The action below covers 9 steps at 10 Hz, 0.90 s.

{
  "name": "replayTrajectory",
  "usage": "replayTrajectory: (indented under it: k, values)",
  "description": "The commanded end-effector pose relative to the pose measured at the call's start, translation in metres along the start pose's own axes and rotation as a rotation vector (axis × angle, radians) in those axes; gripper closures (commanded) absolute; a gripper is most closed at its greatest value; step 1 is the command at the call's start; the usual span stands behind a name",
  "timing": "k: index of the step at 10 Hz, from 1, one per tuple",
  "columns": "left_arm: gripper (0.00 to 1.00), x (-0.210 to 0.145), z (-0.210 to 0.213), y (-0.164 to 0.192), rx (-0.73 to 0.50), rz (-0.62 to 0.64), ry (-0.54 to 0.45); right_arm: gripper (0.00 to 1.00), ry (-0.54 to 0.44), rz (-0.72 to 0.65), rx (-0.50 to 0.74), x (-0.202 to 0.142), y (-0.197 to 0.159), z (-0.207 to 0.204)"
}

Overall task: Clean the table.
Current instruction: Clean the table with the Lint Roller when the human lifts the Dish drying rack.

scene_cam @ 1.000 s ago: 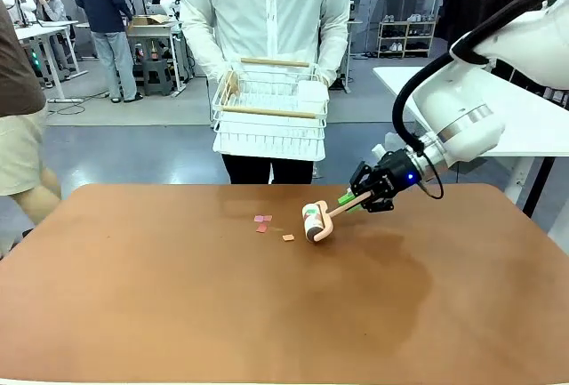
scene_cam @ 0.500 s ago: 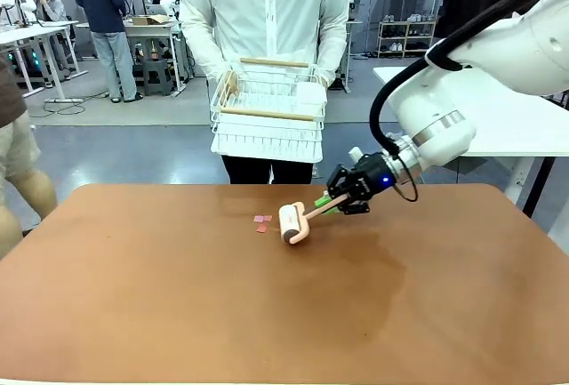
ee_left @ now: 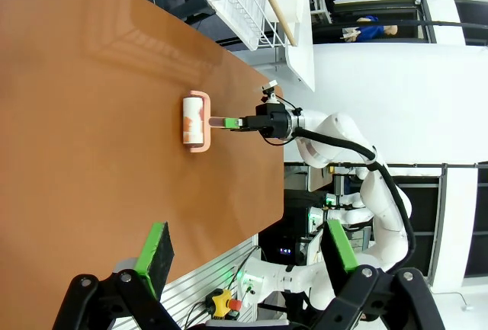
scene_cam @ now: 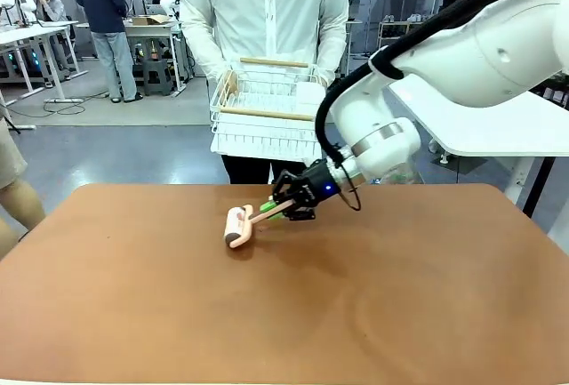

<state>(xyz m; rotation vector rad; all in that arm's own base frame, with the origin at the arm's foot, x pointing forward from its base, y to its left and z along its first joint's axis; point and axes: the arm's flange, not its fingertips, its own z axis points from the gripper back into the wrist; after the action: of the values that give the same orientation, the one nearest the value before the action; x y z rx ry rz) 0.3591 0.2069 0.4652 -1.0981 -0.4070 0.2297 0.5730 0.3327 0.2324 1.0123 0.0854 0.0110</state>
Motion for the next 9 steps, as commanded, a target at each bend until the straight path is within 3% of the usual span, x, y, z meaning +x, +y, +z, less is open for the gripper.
replayTrajectory:
  k: [1, 3, 7, 9]
  values:
    - [0.00, -0.002, 0.003, 0.000, -0.013, -0.012, 0.006, 0.79, 0.033, 0.002, -0.058, -0.013, -0.001, -0.022]
    - [0.00, -0.002, 0.003, 0.000, -0.013, -0.012, 0.006, 0.79, -0.022, 0.037, -0.041, -0.014, 0.013, 0.001]
    - [0.00, -0.002, 0.003, 0.000, -0.013, -0.012, 0.006, 0.79, -0.032, 0.029, -0.017, -0.018, 0.017, 0.049]
    - [0.00, -0.002, 0.003, 0.000, -0.013, -0.012, 0.006, 0.79, -0.023, 0.061, 0.030, -0.029, 0.035, 0.099]
